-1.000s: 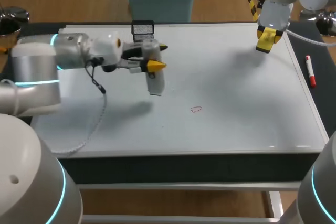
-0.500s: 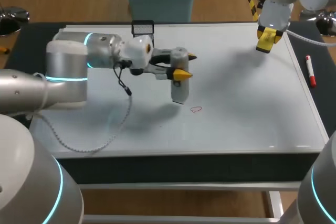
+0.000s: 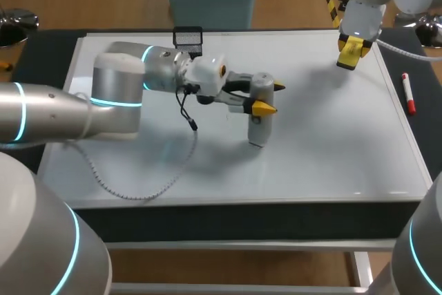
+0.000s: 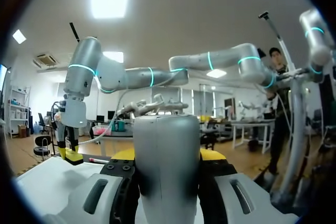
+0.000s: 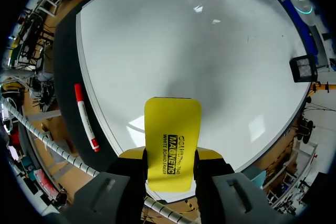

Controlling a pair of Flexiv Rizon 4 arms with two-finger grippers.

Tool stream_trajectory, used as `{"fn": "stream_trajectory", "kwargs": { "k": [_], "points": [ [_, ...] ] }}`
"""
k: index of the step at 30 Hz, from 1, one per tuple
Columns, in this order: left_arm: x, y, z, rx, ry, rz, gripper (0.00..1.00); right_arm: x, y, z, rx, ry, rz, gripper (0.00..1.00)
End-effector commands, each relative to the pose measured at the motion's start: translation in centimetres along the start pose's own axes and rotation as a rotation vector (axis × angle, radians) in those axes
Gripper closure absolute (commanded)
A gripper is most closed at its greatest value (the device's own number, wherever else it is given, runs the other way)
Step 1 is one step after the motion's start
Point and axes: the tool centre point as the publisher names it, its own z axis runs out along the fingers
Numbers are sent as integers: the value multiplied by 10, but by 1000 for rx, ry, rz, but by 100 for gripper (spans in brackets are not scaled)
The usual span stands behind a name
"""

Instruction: Pick up the inspection probe, press it on each red-marked spot on the whiteboard one by one, put down the probe, pick up the eraser, and wipe off all the red marks.

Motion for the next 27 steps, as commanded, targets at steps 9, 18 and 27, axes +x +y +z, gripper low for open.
{"fn": "stream_trajectory", "kwargs": {
  "k": [9,18,27],
  "points": [
    [-7,19,-3,-22,6,-15,100,0,-1,-1,-1,4,-2,100],
    [-7,26,-8,8,8,-3,100,0,-1,-1,-1,4,-2,100],
    [-7,26,-11,4,1,0,100,0,-1,-1,-1,4,-2,100]
  ]
}}
